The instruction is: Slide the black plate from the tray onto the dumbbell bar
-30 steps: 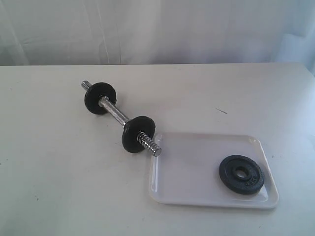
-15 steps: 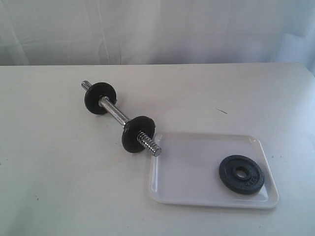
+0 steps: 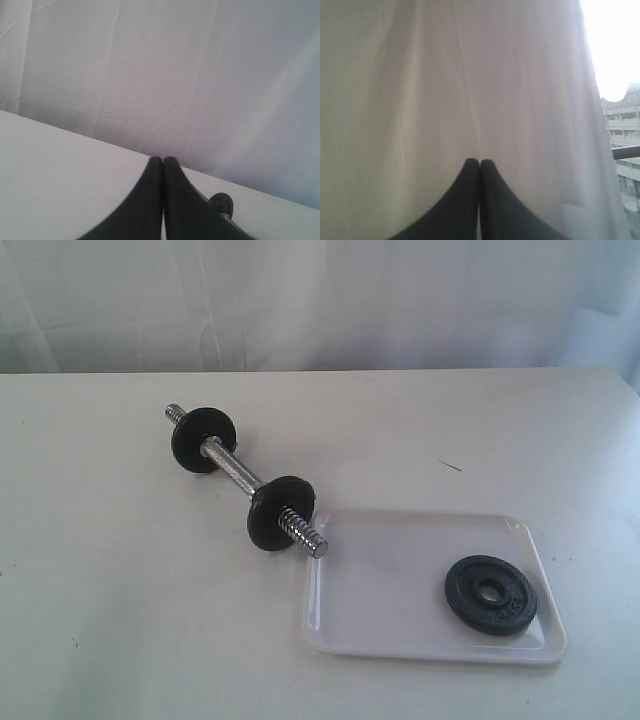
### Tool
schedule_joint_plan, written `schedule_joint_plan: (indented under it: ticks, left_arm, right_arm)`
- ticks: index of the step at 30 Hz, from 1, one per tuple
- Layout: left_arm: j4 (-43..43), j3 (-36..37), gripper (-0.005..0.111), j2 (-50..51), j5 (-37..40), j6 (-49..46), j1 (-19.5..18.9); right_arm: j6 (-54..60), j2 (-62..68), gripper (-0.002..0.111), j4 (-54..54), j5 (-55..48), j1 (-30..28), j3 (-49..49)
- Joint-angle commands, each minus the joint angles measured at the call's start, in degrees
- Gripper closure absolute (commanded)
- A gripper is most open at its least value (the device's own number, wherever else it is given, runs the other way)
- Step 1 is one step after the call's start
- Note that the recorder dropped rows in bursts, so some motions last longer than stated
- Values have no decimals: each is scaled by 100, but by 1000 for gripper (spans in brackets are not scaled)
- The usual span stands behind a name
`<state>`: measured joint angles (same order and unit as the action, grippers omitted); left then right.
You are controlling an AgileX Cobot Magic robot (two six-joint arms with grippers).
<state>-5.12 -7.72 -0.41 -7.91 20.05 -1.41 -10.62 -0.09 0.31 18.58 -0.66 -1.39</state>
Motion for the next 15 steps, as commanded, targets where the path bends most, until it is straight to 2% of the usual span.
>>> schedule_joint_plan:
  ticks: [1, 6, 9, 13, 15]
  left_arm:
    - [-20, -971, 107, 41, 1205, -534, -13]
    - [-7, -2156, 107, 41, 2534, -600, -13]
    - [2, -3058, 107, 495, 3766, -756, -13]
    - [2, -3714, 107, 1278, 4369, -1146, -13]
    - [-31, -3953, 107, 1664, 4411, -1527, -13]
  right_arm:
    - [-841, 9, 108, 29, -398, -39, -633]
    - [-864, 9, 108, 2, -1932, -39, -1687]
    - [-850, 9, 108, -31, -2912, -39, -2400]
    - [-94, 503, 108, -31, -3653, -39, -3126]
    - [5, 885, 108, -31, -4088, -39, -3499]
